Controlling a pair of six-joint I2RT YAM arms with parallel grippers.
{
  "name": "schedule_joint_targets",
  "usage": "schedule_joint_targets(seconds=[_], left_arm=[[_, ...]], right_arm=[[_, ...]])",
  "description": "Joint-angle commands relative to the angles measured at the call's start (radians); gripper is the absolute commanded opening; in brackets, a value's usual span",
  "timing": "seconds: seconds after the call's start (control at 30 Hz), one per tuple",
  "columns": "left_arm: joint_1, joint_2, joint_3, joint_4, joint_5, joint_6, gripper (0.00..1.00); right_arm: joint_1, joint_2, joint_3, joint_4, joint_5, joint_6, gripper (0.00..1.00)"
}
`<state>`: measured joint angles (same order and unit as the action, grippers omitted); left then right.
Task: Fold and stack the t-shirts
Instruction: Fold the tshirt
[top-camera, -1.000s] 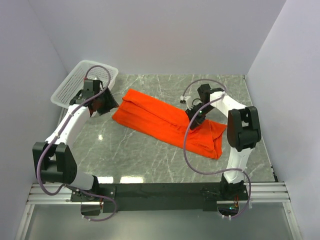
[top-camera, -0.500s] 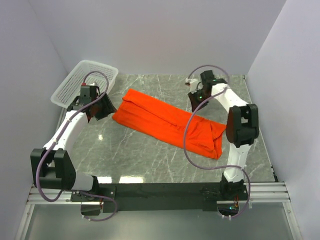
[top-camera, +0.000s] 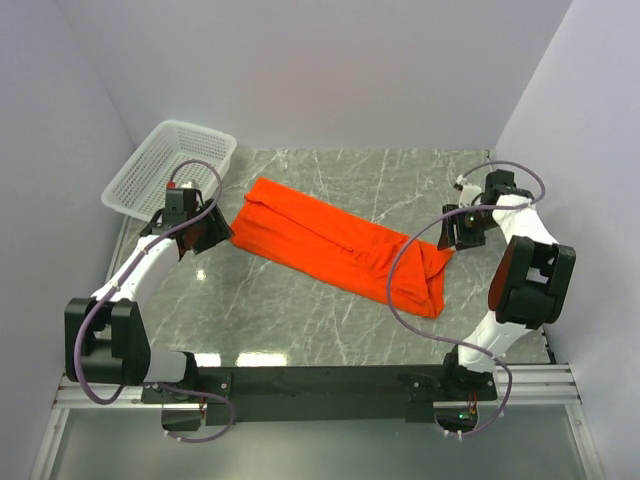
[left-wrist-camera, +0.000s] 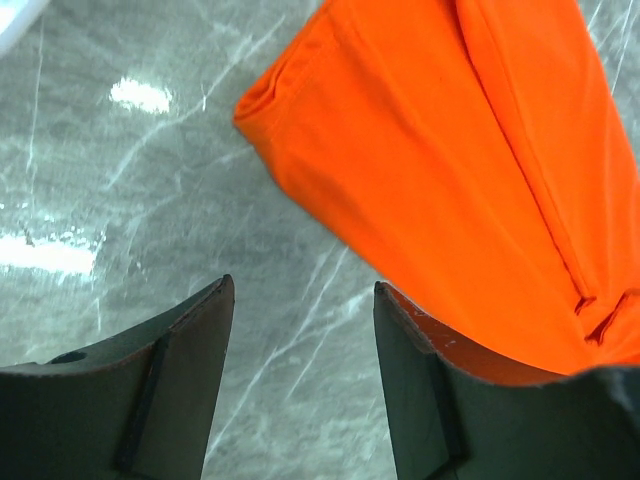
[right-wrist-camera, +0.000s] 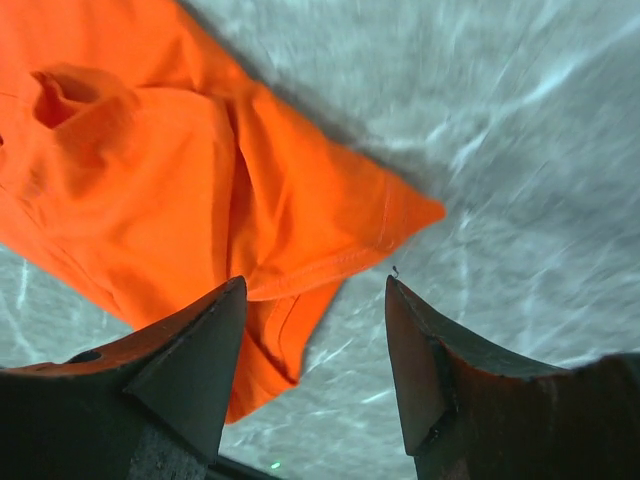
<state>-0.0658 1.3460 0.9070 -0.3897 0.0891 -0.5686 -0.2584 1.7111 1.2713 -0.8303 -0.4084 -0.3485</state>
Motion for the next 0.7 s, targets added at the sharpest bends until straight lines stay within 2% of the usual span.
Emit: schedule_joint_targets(seconds=[0.0, 0.2, 0.43, 0.53, 0.67], left_arm=[[0.001, 0.016, 0.006, 0.084, -0.019, -0.030, 0.63], [0.001, 0.016, -0.003, 0.081, -0.025, -0.034, 0.63], [0.001, 0.012, -0.005, 0.074, -0.034, -0.037, 0.62], [0.001, 0.016, -0.002, 0.069, -0.037, -0.037, 0.62], [0.001, 0.030, 0.029, 0.052, -0.043, -0.028, 0.62]], right_arm=[[-0.027, 0.037, 0.000, 0.062, 0.000, 0.081, 0.65], [-0.039, 0.160, 0.069, 0.069, 0.023, 0.129, 0.63], [-0.039, 0.223, 0.094, 0.048, 0.023, 0.126, 0.57], [-0.039, 0.234, 0.106, 0.046, 0.016, 0.128, 0.47], [-0.039, 0.265, 0.145, 0.040, 0.008, 0.132, 0.23]])
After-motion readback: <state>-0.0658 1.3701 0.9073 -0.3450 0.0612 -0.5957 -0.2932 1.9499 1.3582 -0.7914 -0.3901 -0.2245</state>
